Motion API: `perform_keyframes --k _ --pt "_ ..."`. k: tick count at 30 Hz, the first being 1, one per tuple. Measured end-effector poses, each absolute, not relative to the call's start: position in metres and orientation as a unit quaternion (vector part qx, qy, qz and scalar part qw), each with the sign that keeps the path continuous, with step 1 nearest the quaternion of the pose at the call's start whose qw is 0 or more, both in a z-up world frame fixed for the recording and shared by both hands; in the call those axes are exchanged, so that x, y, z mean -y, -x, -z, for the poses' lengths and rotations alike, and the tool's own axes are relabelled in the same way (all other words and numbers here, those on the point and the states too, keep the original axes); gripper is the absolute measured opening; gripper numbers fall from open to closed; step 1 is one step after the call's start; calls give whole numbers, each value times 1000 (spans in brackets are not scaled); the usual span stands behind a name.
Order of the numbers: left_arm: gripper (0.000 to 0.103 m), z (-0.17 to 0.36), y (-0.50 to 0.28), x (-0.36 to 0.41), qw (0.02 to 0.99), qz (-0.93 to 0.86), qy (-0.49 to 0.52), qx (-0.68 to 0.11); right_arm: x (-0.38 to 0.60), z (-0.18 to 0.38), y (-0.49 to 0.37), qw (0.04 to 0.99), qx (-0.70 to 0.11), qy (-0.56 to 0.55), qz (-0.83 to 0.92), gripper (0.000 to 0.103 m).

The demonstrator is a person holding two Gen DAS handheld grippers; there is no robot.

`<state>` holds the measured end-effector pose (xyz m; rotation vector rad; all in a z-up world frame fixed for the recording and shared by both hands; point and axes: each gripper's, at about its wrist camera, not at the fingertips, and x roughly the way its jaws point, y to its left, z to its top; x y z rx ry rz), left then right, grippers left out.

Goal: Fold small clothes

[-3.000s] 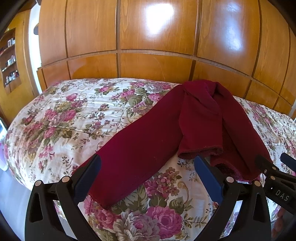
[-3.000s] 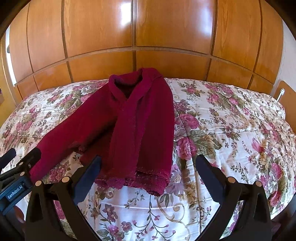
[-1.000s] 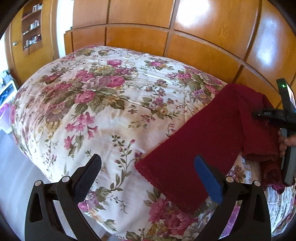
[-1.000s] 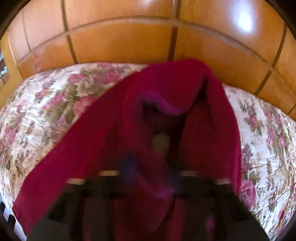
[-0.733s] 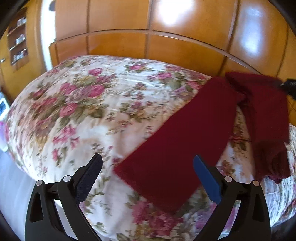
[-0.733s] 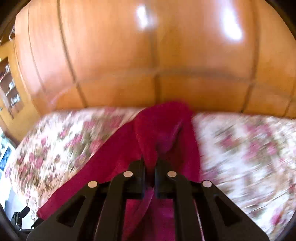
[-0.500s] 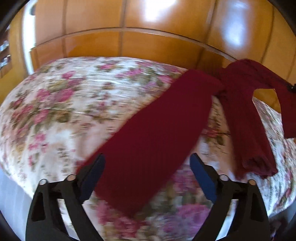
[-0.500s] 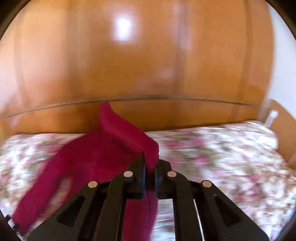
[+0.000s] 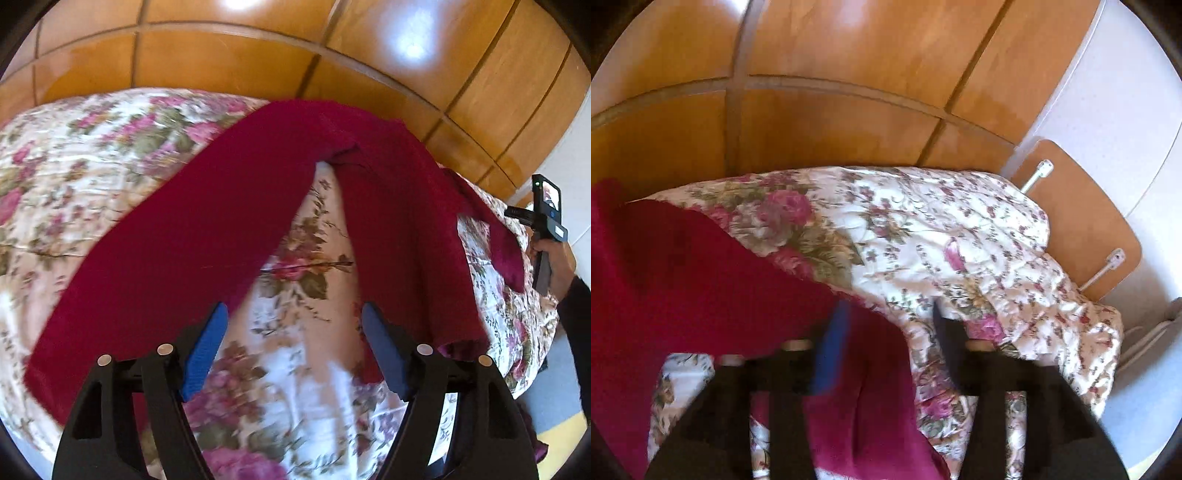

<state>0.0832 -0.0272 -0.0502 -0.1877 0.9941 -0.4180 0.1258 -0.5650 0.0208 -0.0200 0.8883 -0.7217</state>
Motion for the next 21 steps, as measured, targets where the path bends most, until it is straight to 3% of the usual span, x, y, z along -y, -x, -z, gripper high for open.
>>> perform_keyframes --k 5,7,11,14,15,16,18,21 --pt "66 64 -98 47 827 232 117 -499 519 -16 -78 874 -438 -120 176 64" --pt "56 68 -101 60 819 248 116 -505 492 -7 -57 869 -451 -181 94 64" --pt "54 79 -107 83 807 264 111 -517 419 29 -25 834 -486 -256 -39 62" --pt "54 82 -110 95 805 269 108 -518 379 53 -18 810 -506 -284 -77 53" --pt "37 82 -111 97 803 272 110 -519 370 57 -15 812 -504 -285 -75 50" --pt "12 83 -113 98 796 280 115 -524 365 56 -13 817 -495 -287 -72 40" --pt "9 81 -113 97 793 285 123 -524 363 50 -12 815 -487 -303 -83 7" --pt "7 64 -105 92 806 297 113 -498 360 17 3 847 -461 -254 -77 7"
